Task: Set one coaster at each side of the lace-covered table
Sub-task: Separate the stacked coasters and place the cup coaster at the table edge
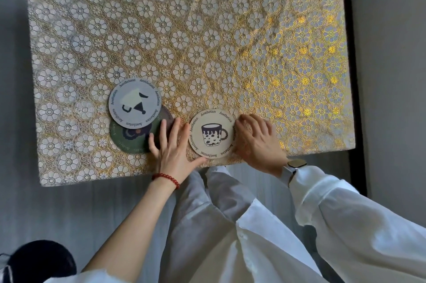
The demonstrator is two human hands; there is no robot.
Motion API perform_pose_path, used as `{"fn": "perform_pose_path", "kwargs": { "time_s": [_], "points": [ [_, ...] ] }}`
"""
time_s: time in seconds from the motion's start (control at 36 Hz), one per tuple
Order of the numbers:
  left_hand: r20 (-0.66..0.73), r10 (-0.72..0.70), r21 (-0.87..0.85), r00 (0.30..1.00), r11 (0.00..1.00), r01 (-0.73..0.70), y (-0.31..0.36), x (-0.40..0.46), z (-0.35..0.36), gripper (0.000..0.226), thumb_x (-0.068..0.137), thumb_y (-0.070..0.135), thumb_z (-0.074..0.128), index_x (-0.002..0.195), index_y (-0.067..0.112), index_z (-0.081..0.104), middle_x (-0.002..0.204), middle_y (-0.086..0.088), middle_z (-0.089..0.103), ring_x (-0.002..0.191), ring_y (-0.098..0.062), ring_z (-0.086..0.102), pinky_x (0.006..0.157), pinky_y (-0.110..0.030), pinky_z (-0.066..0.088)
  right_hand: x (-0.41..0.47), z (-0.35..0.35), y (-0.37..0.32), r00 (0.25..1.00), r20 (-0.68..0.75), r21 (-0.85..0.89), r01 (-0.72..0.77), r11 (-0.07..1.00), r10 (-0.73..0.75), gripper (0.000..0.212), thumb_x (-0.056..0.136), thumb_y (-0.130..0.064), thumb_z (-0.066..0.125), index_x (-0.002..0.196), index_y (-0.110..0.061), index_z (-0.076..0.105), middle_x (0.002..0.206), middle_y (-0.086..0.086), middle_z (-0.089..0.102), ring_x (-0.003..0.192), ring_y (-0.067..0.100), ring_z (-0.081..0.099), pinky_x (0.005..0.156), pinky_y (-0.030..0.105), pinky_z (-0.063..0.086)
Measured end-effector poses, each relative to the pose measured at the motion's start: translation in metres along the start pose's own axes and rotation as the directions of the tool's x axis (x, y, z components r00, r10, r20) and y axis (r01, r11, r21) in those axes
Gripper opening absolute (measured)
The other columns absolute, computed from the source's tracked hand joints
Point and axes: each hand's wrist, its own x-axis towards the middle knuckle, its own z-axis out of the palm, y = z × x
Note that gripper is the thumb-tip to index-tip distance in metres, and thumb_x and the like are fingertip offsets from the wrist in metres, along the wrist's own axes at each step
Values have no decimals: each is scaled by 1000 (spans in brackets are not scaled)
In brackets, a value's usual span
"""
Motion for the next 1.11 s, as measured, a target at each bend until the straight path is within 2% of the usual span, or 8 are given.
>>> {"fn": "perform_pose_path", "kwargs": {
  "time_s": [0.11,0.31,0.44,0.75,0.86,0.94,1.03,1.11],
  "points": [
    [-10,1,-8,1000,1000,-1,0,1,-1,97,63,62,66,140,23,23,155,-5,11,142,-30,-5,109,-58,-4,3,1,-4,999,-30,30,-35,999,36,75,73,-44,65,134,-12,35,141,18,40,133,36,30,109,56,21],
    [-19,6,-4,1000,1000,-6,-1,1,-1,96,63,61,67,140,22,25,155,-5,13,142,-29,-4,109,-58,-4,4,3,-4,998,-43,68,-52,996,55,77,73,-43,66,136,-16,32,144,16,34,137,33,22,113,55,14],
    [-37,-5,-13,999,1000,4,-2,1,1,95,61,60,69,138,23,28,154,-5,16,142,-30,-2,109,-59,-3,4,6,-4,993,-102,74,-49,996,57,74,67,-41,71,129,-15,41,136,16,44,131,34,32,108,54,21],
    [13,-18,49,1000,999,18,3,1,-3,95,67,61,63,141,24,17,156,-4,5,141,-28,-11,110,-57,-3,6,2,-9,996,-57,18,-62,998,63,75,71,-44,66,132,-14,34,140,13,39,132,32,28,111,51,20],
    [48,-14,52,999,999,12,5,1,-10,95,69,60,61,142,25,12,156,-2,-1,141,-26,-15,110,-57,-9,5,-12,-13,997,4,43,-79,996,79,68,80,-40,56,136,-20,24,144,7,33,134,26,24,113,48,16],
    [46,-14,17,999,1000,13,2,-4,-20,93,71,56,63,142,28,9,156,0,-2,141,-24,-13,109,-56,-12,7,-25,-19,995,50,18,-86,996,85,58,86,-38,48,136,-21,26,144,6,33,132,24,28,112,48,20],
    [6,-49,-51,999,998,49,-8,-10,-36,84,76,51,61,142,29,13,156,0,3,142,-23,-7,110,-53,-12,13,-39,-35,994,69,-1,-82,997,82,49,91,-36,38,136,-20,27,145,9,32,131,26,30,111,49,26],
    [-79,-97,-125,992,988,86,-26,-18,-61,65,82,41,56,138,24,29,154,-4,15,141,-25,6,114,-52,-2,22,-54,-62,995,99,21,-29,999,27,41,93,-30,36,133,-17,33,142,10,38,130,26,34,111,47,26]
  ]
}}
